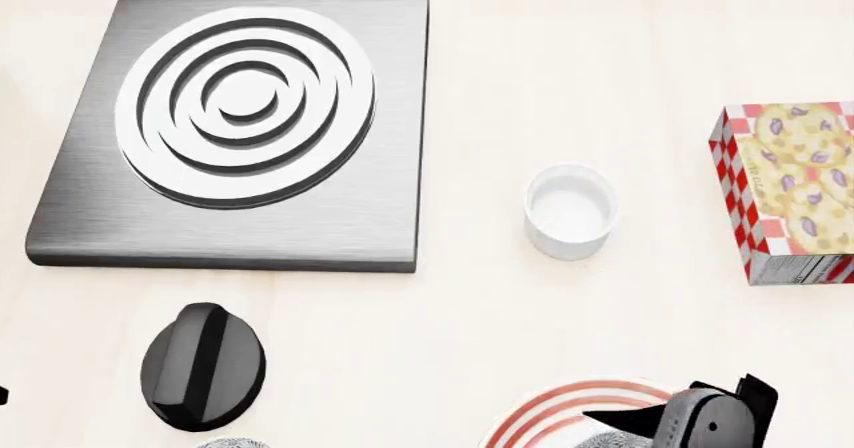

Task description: Pick the akita bowl on the ramekin and place it on the plate.

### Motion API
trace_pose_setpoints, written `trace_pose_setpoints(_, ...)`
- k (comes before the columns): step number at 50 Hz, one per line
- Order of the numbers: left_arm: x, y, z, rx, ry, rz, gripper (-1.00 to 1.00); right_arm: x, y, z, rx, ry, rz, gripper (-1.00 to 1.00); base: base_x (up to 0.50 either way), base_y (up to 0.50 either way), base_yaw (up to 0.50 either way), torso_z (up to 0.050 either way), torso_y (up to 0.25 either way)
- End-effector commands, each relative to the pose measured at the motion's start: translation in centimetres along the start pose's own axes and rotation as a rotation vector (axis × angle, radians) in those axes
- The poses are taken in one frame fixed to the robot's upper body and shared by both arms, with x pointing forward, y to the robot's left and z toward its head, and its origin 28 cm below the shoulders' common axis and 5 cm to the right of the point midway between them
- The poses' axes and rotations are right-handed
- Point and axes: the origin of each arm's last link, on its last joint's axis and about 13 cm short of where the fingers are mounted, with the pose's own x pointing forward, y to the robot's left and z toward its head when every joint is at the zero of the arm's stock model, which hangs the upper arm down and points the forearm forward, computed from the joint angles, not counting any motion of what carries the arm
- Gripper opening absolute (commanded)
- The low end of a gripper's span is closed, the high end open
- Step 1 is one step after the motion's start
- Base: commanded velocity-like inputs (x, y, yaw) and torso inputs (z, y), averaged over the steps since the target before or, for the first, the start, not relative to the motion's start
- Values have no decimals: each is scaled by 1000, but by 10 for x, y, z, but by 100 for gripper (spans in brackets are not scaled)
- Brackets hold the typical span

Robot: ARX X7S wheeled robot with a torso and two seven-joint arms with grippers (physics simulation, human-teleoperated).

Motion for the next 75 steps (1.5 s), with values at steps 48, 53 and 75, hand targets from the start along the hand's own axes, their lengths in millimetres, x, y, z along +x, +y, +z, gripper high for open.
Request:
trace_pose_setpoints(48, 0, 2, 0, 11, -9, -11, 100, 15, -22, 15, 292, -326, -894, 100, 0, 0, 0, 0, 0)
trace_pose_setpoints(53, -1, 2, -2, 16, -8, -13, 100, 17, -20, 13, 311, -332, -977, 100, 0, 0, 0, 0, 0)
trace_pose_setpoints(75, 0, 4, -1, 11, -16, -12, 100, 12, -19, 19, 378, -502, -1154, 100, 0, 0, 0, 0, 131)
